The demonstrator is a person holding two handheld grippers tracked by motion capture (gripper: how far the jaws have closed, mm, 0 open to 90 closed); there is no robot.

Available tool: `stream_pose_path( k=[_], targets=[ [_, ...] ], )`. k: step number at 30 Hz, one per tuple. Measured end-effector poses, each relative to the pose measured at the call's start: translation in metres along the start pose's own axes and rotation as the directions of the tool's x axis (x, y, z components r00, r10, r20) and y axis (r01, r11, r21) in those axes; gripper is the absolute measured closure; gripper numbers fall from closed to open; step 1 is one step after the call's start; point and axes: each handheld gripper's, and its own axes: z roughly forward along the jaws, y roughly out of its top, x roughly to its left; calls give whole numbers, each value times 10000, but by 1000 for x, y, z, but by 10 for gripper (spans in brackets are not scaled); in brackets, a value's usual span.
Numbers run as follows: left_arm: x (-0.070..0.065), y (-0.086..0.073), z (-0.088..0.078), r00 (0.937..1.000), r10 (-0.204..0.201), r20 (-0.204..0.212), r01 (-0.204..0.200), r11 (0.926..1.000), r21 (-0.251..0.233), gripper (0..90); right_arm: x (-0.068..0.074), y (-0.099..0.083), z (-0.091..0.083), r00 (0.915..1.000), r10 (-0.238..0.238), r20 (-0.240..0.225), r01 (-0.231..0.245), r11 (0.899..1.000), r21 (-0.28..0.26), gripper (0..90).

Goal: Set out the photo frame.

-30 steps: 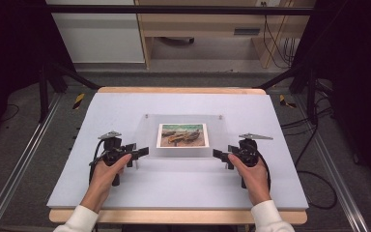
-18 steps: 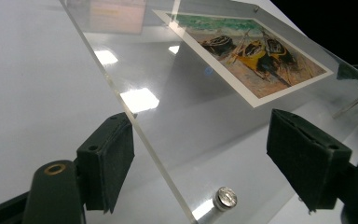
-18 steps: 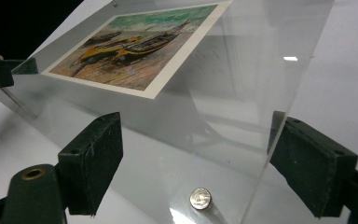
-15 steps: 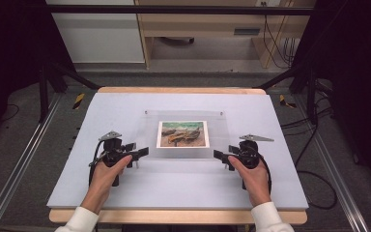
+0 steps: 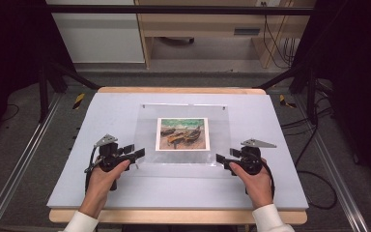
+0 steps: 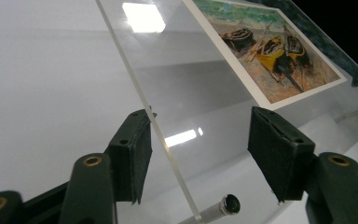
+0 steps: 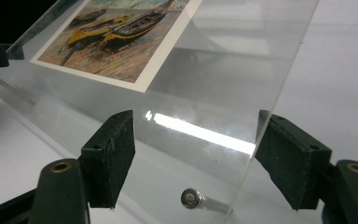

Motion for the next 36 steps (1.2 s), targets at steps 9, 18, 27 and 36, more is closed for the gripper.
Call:
stream_pose_path(
  k=[9, 18, 27, 36],
  targets=[
    [-3, -4, -8, 9999, -27, -161, 25, 10000, -95, 449, 6, -4, -5, 9994, -296, 162, 297, 9995, -69, 325],
    [-6, -7, -13, 9999, -14, -168, 12, 9999, -109, 467, 8, -8, -8, 9988, -432, 230, 436, 9989, -152, 338],
    [-7, -9, -17, 9998, 22, -173, -24, 10000, -74, 491, 9, -10, -11, 9984, -514, 219, 518, 9985, -182, 365],
    [-9, -10, -21, 9997, 118, -233, -119, 9999, -42, 518, 12, -14, -15, 9971, -683, 345, 691, 9974, -220, 395]
  ],
)
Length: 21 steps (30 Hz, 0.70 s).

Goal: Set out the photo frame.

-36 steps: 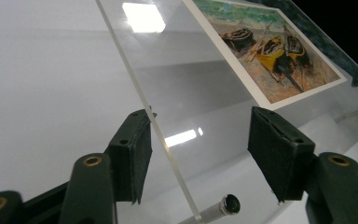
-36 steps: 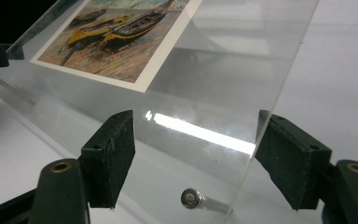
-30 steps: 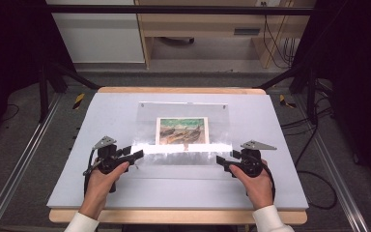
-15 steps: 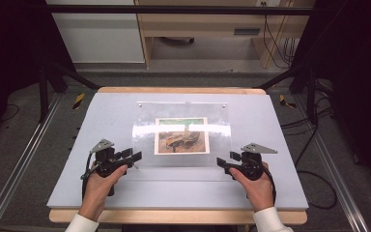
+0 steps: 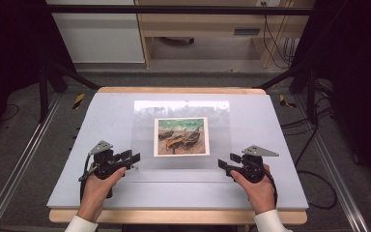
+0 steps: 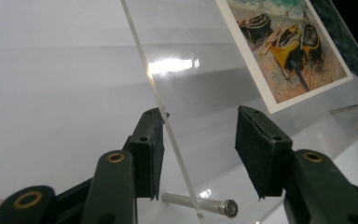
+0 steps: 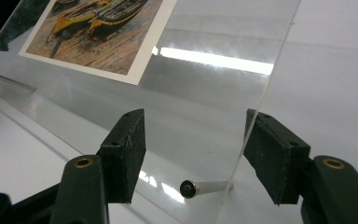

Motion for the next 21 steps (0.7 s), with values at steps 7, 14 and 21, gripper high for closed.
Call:
stream_pose_path(
  k=[7, 14, 21],
  targets=[
    [-1, -1, -2, 10000, 54, 12, -54, 10000, 14, 531, 1, -1, -2, 10000, -71, 9, 71, 10000, 25, 413],
    [-2, -1, -5, 9999, 166, -33, -165, 9998, 62, 543, 3, -3, -5, 9998, -186, 84, 185, 9998, 97, 422],
    [-3, -2, -6, 9997, 226, -54, -225, 9997, 102, 553, 4, -4, -6, 9995, -293, 136, 292, 9995, 103, 432]
  ],
)
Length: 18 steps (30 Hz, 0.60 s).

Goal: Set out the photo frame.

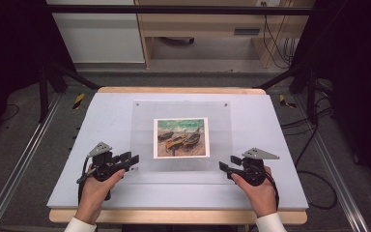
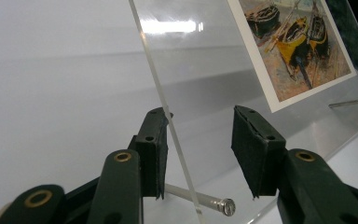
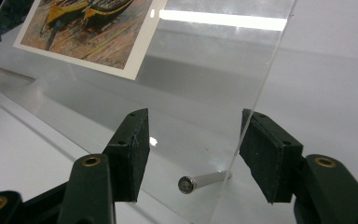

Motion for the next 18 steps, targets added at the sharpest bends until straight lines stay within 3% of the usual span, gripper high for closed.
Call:
stream_pose_path(
  k=[18],
  targets=[
    [-2, 0, -2, 9999, 124, -67, -123, 9999, 75, 560, 1, -2, -2, 10000, -38, 26, 38, 10000, -3, 444]
  ],
)
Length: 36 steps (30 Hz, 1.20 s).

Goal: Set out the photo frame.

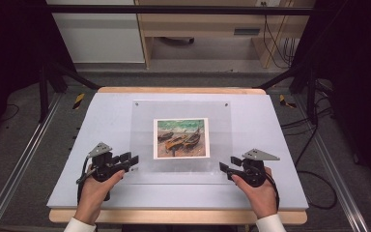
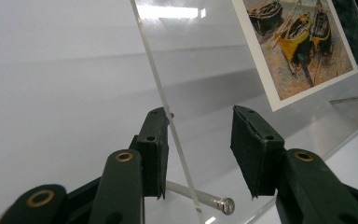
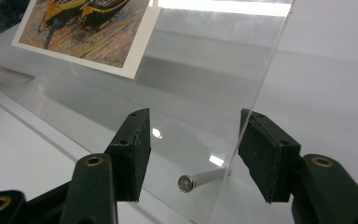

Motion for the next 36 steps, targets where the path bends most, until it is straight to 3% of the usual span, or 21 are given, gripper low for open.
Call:
stream_pose_path(
  k=[17, 36],
  targets=[
    [-1, 1, 0, 9999, 102, -134, -105, 9997, -225, 560, 1, 0, 0, 10000, -19, 92, 19, 10000, -17, 450],
    [4, 8, 12, 9996, -120, -240, 106, 9983, -565, 556, -5, 8, 5, 9999, 78, 138, -75, 9997, -220, 463]
  ],
)
